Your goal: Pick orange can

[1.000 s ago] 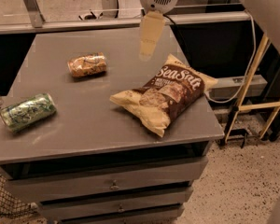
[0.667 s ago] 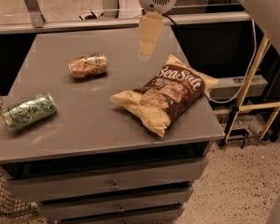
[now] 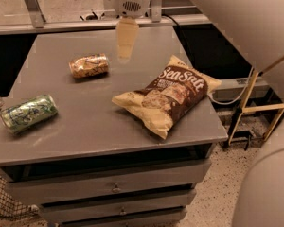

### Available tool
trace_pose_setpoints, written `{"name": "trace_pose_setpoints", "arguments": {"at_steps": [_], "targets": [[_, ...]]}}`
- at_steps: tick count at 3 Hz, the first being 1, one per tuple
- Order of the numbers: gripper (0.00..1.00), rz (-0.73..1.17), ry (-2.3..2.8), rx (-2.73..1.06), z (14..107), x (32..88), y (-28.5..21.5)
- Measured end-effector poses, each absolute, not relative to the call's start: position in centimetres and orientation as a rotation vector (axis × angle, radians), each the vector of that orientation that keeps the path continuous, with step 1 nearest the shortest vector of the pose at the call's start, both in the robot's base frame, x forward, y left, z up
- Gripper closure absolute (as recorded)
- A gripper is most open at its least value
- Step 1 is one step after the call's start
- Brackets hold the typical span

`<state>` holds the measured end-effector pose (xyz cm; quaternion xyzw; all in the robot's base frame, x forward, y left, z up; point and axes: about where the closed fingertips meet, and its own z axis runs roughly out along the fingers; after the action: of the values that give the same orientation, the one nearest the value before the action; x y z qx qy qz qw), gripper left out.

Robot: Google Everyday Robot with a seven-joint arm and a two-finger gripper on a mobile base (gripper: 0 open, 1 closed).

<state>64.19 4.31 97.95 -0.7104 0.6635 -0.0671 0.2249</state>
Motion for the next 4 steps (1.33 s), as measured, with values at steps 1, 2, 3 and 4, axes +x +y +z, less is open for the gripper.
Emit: {"name": "trace_pose_setpoints", "arguments": {"at_steps": [1, 2, 3, 4], "targets": [[0.0, -0.161, 1.81, -1.979, 96.7, 65.6, 7.3], [0.0, -0.076, 1.783, -1.997, 94.9, 67.0, 9.6], [0.0, 0.044, 1.744, -2.026, 92.8, 67.5, 12.0], [0.0, 0.155, 1.701, -2.063, 90.9, 67.5, 14.5]]}}
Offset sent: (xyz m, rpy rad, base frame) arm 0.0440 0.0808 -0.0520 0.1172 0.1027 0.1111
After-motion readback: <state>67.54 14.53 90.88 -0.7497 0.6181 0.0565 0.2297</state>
